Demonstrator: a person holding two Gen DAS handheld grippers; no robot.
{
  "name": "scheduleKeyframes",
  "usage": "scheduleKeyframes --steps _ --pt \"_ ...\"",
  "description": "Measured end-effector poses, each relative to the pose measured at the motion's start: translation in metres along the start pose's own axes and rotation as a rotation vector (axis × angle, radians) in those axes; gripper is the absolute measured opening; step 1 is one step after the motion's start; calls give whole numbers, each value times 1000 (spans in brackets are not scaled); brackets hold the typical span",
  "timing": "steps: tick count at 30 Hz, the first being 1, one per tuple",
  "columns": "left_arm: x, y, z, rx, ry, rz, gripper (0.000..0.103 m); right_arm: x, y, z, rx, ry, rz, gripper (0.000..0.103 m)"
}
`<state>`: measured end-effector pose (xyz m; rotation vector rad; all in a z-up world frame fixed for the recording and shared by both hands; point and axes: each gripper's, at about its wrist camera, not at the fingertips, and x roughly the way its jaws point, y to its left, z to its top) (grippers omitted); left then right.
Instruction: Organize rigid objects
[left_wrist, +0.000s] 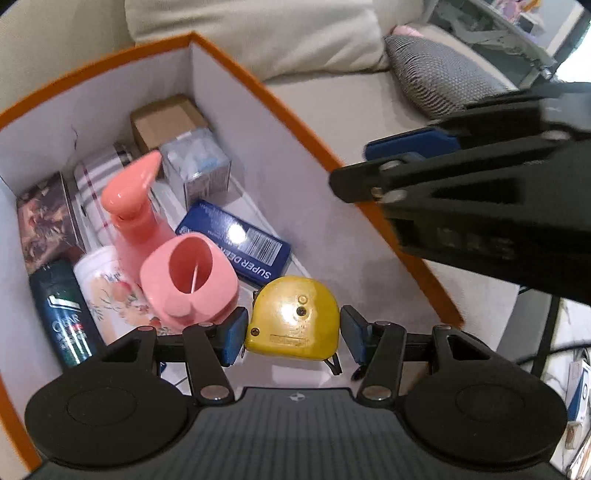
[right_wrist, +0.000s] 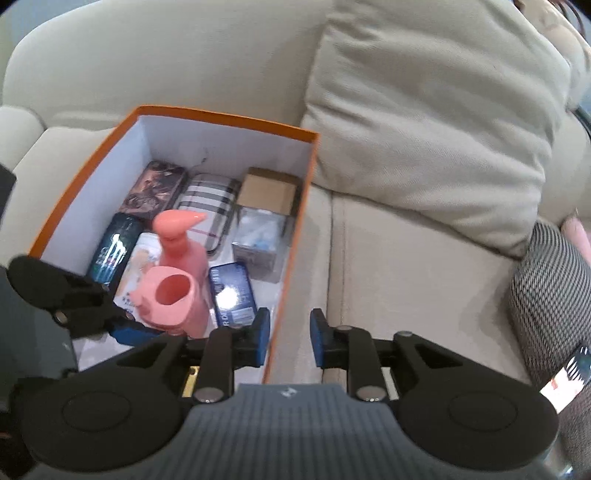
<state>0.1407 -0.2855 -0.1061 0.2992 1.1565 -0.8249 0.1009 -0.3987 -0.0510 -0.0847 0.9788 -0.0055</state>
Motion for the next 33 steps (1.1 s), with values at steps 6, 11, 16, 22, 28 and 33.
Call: scheduleKeyframes --steps 6,11,16,22,28,33 --pt "22 3 10 -90 62 2 63 -4 -11 -11 72 -6 38 30" --pt "24 -1 13 -83 80 32 63 -5 -13 -16 78 -4 47 31" --pt "26 -5 13 -75 115 56 70 -5 -12 -18 82 2 50 32" --pt "8 -6 12 -54 80 64 79 -8 -12 -20 82 12 50 32" --pt "-46 -6 1 -29 -35 79 79 -24 -12 -19 115 -15 61 37" --pt "-107 -1 -15 -58 -217 118 79 -52 -9 -18 167 -82 65 52"
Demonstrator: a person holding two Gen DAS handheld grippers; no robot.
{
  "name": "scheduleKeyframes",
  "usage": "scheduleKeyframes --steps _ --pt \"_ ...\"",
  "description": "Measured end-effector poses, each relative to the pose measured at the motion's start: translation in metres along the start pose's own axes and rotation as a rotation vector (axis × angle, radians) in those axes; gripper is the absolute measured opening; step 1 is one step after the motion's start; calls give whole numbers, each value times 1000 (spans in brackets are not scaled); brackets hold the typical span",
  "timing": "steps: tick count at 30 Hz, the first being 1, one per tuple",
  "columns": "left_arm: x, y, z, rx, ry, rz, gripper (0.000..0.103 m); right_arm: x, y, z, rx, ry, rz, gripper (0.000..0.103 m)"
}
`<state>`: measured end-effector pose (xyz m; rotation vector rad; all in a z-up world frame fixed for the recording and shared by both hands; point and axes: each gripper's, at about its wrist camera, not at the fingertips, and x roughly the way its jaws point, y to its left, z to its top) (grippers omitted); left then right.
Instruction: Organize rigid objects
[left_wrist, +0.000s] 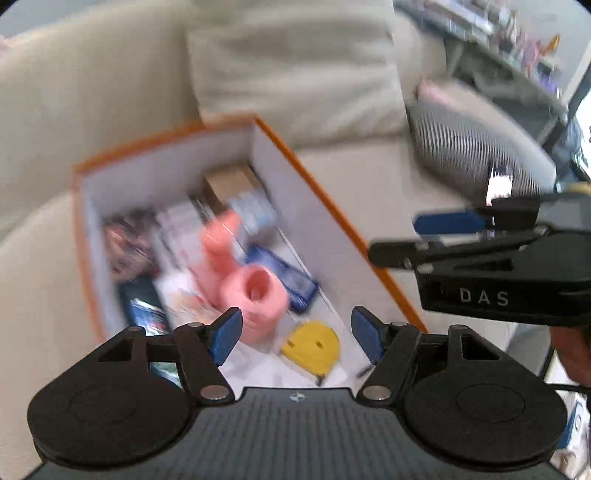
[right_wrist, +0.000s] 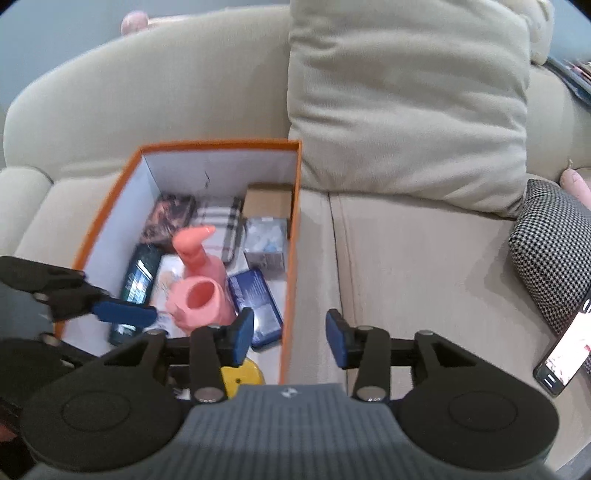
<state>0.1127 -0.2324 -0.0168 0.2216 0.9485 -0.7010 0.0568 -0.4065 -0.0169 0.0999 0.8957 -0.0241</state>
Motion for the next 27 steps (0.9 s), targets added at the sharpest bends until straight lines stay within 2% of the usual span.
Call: scheduleKeyframes --steps 2,4,8,10,13,15,18,22,25,27 --pt "-28 6 -4 7 -95 51 80 -12 4 0 19 -31 8 54" --pt "-52 10 -8 13 -180 100 85 -24 12 -1 32 -64 20 59" --pt "-100 20 -20 0 -340 189 90 -48 33 -7 60 -150 59 68" --pt "-119 23 -28 -15 -408 240 101 -61 47 -11 68 -204 74 73" --pt "-139 22 -43 0 -505 401 101 -77 70 -20 63 -285 83 81" --pt "-150 21 -54 11 -551 459 101 -85 87 -28 53 -334 71 86" --pt "-157 23 -71 -24 -556 478 102 -93 108 -42 39 -385 38 93" --pt "-150 39 -96 -146 -516 433 102 -99 129 -65 15 -439 -36 96" --pt "-141 52 -118 -248 -475 375 103 -94 135 -81 16 -419 -46 97" --pt "-133 56 -130 -267 -447 366 103 -84 137 -91 14 -379 -46 97"
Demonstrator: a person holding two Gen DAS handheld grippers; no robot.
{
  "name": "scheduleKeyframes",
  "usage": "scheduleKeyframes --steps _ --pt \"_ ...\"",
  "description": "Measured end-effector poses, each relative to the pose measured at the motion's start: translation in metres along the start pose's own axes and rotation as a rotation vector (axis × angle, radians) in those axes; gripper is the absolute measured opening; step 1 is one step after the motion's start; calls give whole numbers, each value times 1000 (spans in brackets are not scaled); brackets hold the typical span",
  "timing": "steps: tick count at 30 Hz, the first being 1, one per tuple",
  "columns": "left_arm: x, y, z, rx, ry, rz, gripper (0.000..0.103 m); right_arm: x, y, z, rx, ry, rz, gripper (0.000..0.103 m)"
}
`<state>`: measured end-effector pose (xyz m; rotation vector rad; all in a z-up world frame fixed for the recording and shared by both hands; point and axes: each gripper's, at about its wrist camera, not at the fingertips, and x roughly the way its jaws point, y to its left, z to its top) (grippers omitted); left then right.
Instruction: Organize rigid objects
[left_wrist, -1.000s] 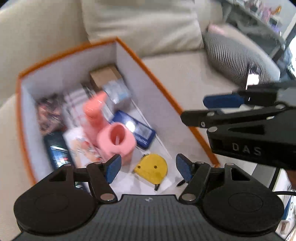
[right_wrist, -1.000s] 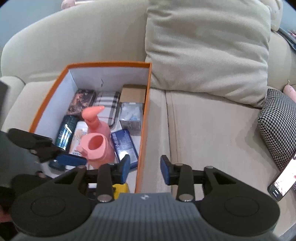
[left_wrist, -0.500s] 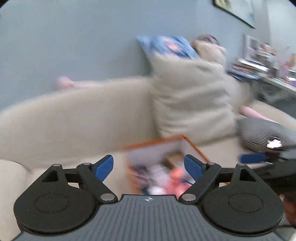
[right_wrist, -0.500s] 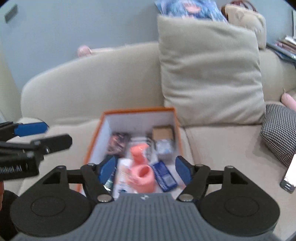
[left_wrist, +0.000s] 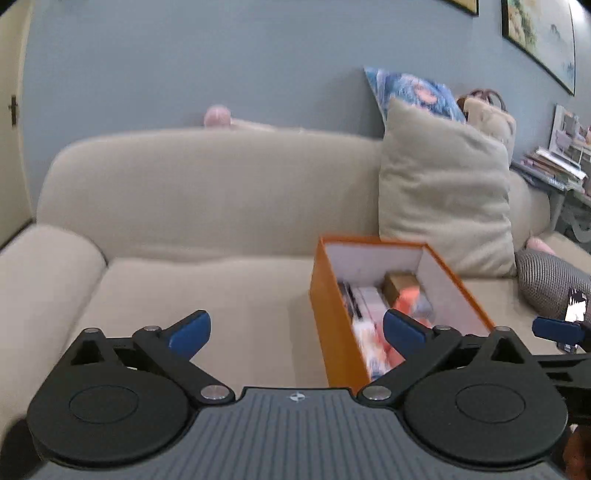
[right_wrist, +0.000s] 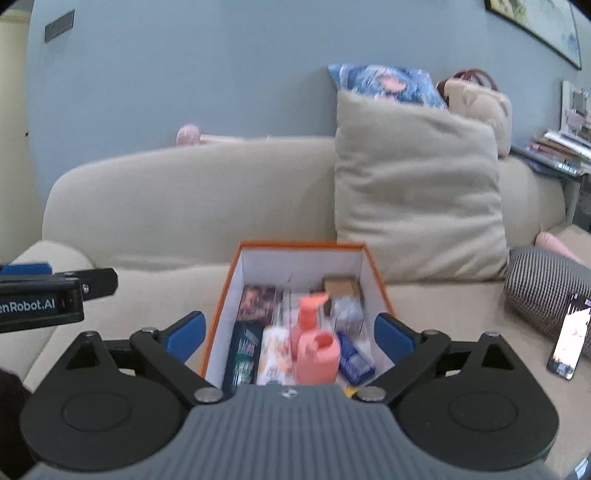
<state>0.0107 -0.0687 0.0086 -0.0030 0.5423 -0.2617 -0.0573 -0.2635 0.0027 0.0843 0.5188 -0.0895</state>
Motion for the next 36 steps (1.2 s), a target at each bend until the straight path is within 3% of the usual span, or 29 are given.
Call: scheduleKeyframes --steps 3,12,23,36 --pt "3 3 -17 14 24 16 103 8 0 -17 5 44 -17 97" --pt "6 -10 -50 122 -32 64 103 22 1 -58 -30 76 -69 97" --pt "16 -8 -58 119 34 66 103 25 -3 -61 -23 91 -53 97" --pt "16 -5 -59 117 44 81 103 25 0 -62 -28 92 -53 97"
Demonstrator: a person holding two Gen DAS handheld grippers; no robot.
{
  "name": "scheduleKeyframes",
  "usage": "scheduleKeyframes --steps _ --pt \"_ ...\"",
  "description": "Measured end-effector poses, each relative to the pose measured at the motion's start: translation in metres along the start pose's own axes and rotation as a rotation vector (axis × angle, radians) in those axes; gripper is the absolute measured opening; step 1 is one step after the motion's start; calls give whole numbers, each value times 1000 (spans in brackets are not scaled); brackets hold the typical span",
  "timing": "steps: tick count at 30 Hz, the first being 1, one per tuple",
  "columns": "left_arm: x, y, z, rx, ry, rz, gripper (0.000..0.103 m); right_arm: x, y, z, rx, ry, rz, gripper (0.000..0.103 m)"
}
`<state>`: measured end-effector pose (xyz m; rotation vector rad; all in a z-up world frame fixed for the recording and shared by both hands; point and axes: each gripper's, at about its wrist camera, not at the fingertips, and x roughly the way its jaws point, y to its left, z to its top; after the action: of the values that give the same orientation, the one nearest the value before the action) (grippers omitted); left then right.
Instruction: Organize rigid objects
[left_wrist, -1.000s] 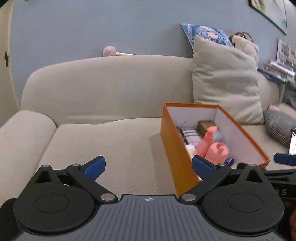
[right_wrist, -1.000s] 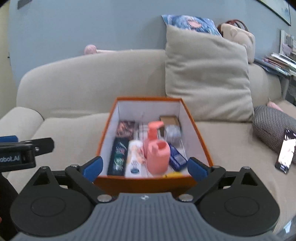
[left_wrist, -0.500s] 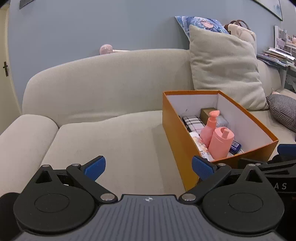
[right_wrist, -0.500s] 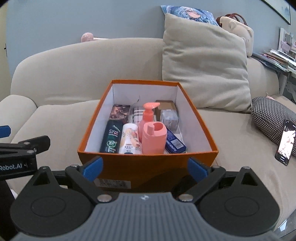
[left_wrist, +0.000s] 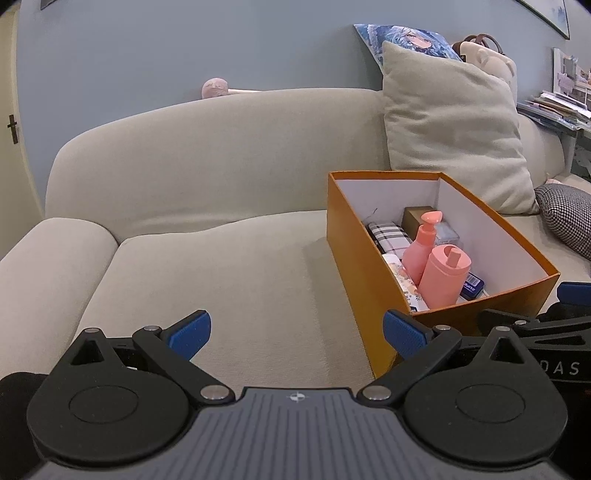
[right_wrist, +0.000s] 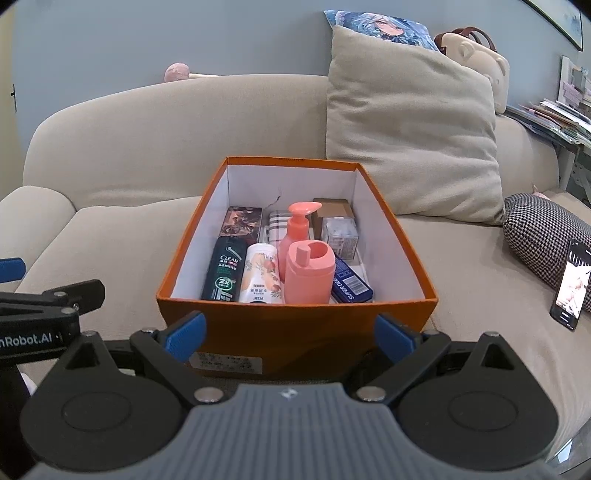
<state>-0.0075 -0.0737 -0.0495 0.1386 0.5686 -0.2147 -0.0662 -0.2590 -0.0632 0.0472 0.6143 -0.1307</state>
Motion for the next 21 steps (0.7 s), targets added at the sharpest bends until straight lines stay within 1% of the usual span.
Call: scheduleKeyframes --steps 21 --pt "1 4 1 -3 4 2 103 2 1 0 3 4 -3 97"
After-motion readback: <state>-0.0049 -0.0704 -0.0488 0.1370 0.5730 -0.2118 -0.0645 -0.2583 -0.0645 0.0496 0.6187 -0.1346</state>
